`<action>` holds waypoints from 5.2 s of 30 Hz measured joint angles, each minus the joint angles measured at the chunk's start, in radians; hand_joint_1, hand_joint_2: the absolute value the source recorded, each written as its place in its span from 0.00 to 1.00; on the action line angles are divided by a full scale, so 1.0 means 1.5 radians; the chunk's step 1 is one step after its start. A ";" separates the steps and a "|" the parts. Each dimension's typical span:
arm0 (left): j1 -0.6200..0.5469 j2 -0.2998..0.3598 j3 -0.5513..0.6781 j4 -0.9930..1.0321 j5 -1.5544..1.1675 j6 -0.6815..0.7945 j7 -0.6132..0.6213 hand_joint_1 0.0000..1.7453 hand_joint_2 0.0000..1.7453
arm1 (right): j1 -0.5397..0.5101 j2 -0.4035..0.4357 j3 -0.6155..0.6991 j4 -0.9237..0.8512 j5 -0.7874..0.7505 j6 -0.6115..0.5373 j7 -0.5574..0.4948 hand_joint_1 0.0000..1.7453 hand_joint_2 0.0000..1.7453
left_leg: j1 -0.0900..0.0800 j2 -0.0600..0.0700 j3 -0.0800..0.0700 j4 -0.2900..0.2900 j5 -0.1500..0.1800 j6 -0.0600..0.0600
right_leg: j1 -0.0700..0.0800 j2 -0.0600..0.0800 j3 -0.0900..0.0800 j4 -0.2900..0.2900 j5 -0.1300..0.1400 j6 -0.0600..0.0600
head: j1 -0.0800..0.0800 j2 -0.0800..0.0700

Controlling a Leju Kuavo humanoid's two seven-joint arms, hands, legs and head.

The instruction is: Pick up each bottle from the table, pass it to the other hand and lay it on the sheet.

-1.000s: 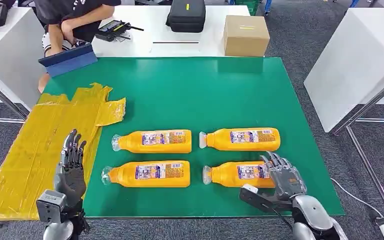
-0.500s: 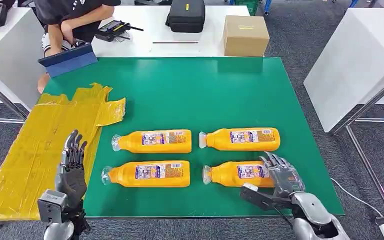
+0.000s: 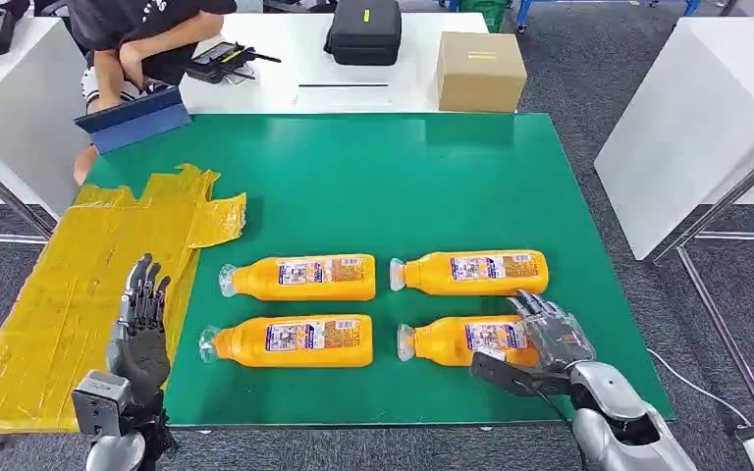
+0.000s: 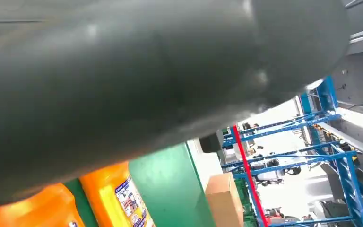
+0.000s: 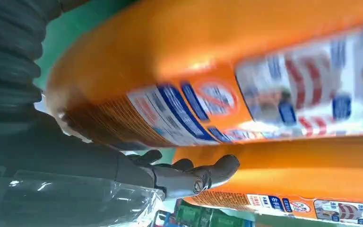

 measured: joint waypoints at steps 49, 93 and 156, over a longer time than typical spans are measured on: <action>0.043 0.002 0.001 -0.019 0.002 0.022 -0.002 0.00 0.00 | -0.015 0.026 0.050 -0.027 -0.073 -0.096 -0.052 0.99 1.00 | 0.000 0.001 -0.003 0.000 0.001 0.000 | 0.000 0.001 -0.002 0.000 0.000 0.000 | 0.000 0.000; -0.070 0.017 -0.143 -0.032 -0.072 0.010 0.045 0.00 1.00 | 0.007 0.193 -0.022 -0.112 -0.340 -0.247 -0.188 1.00 1.00 | 0.000 0.001 -0.003 0.000 0.001 0.000 | 0.000 0.000 -0.003 0.000 0.000 0.000 | 0.000 0.000; -0.363 -0.023 -0.373 0.163 0.032 -0.096 0.220 0.00 1.00 | -0.261 0.398 0.168 0.317 -0.558 -0.508 -0.494 1.00 1.00 | 0.001 0.001 -0.006 0.000 0.005 -0.001 | 0.001 0.001 -0.003 0.001 0.003 -0.001 | 0.000 0.000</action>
